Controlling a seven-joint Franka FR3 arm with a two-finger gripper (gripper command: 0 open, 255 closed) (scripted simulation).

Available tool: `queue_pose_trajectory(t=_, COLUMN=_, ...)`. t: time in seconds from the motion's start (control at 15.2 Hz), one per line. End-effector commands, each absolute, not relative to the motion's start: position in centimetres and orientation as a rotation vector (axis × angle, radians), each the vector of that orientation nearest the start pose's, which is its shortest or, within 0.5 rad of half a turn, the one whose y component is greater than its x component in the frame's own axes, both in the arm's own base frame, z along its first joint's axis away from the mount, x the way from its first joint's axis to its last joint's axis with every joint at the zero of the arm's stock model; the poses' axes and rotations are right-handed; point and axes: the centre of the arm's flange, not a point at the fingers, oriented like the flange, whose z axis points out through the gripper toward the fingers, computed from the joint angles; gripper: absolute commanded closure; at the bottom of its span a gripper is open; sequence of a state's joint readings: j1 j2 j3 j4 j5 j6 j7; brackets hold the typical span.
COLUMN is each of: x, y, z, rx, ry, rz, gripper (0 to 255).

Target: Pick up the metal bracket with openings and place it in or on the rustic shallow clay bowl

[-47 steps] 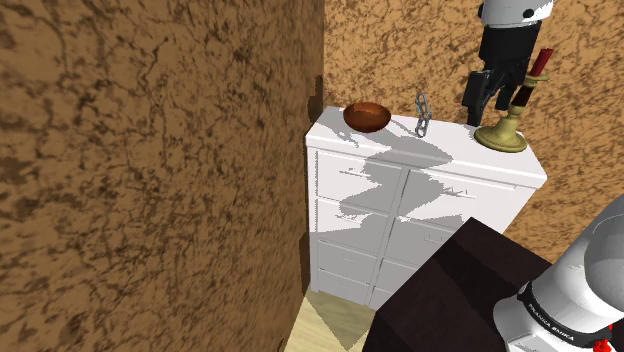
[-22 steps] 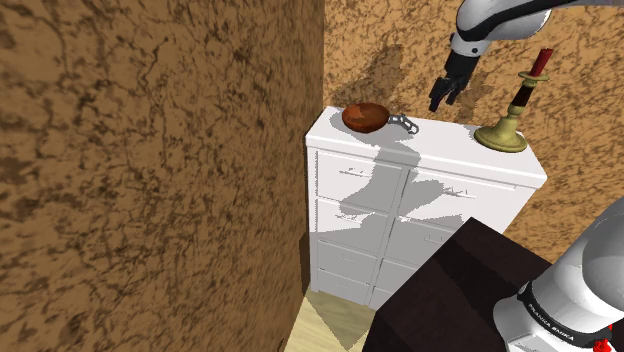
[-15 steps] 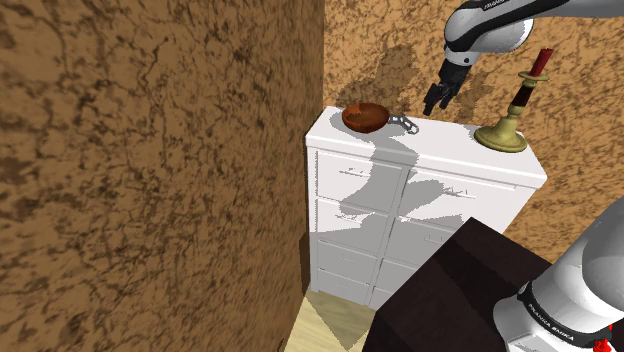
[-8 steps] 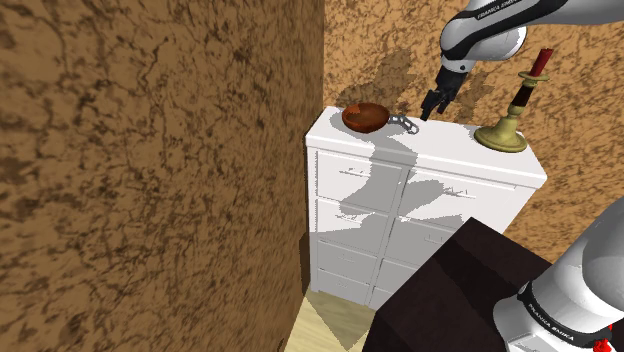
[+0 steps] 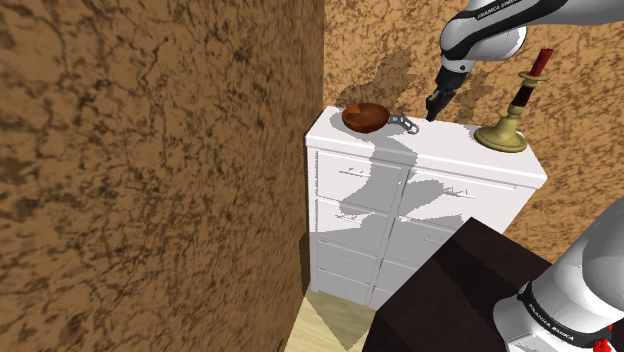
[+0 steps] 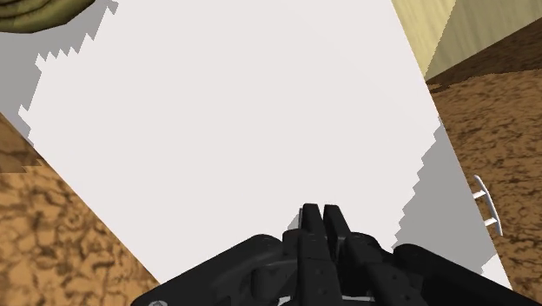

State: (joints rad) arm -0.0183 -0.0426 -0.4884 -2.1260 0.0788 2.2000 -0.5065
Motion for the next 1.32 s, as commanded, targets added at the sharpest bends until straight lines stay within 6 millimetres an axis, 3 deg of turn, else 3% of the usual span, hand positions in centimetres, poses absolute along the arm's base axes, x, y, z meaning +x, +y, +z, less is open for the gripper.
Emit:
queue_pose_trajectory(t=0.0, x=47.6, y=-26.3, z=43.7, rx=-3.112, ry=0.068, rz=-0.217, gripper=255)
queue_pose_trajectory(t=0.26, x=47.6, y=-26.3, z=43.7, rx=-3.112, ry=0.068, rz=-0.217, gripper=255)
queue_pose_trajectory(t=0.33, x=47.6, y=-26.3, z=43.7, rx=-3.112, ry=0.068, rz=-0.217, gripper=0)
queue_pose_trajectory(t=0.79, x=55.7, y=-27.7, z=41.6, rx=-3.045, ry=-0.010, rz=-0.309, gripper=0)
queue_pose_trajectory(t=1.25, x=56.9, y=-27.5, z=38.4, rx=-3.041, ry=-0.015, rz=-0.314, gripper=0)
